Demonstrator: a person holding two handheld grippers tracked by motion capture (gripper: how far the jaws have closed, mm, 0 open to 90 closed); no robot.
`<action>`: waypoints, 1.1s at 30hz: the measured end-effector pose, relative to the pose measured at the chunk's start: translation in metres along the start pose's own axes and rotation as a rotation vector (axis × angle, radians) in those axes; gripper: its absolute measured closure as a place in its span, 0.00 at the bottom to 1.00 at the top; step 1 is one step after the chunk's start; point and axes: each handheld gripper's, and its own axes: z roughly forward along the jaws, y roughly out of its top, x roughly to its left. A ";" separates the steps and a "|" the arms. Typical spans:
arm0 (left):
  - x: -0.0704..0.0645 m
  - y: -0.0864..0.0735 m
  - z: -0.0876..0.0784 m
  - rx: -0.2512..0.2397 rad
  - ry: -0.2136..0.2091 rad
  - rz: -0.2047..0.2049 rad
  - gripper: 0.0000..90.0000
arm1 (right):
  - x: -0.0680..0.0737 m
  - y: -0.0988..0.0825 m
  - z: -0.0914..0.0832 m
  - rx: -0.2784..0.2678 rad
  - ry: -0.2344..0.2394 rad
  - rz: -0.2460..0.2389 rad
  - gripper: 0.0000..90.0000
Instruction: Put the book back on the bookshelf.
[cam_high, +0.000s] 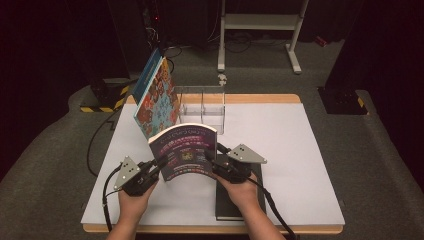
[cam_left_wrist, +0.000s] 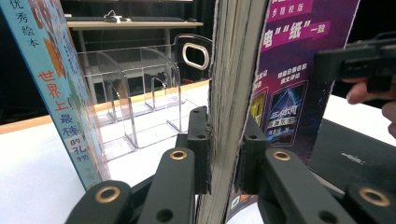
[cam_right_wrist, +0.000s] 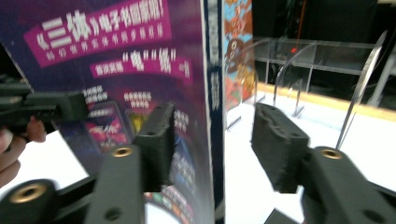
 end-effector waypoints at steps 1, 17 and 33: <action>0.000 0.000 0.000 0.000 0.001 0.000 0.88 | 0.000 0.002 0.000 -0.007 0.005 0.001 0.54; 0.001 -0.002 0.002 0.013 0.013 -0.009 0.87 | 0.002 0.017 0.008 -0.020 0.052 -0.045 0.75; 0.006 -0.003 0.003 0.016 0.058 -0.029 0.75 | 0.004 0.012 0.003 -0.026 0.105 -0.140 0.92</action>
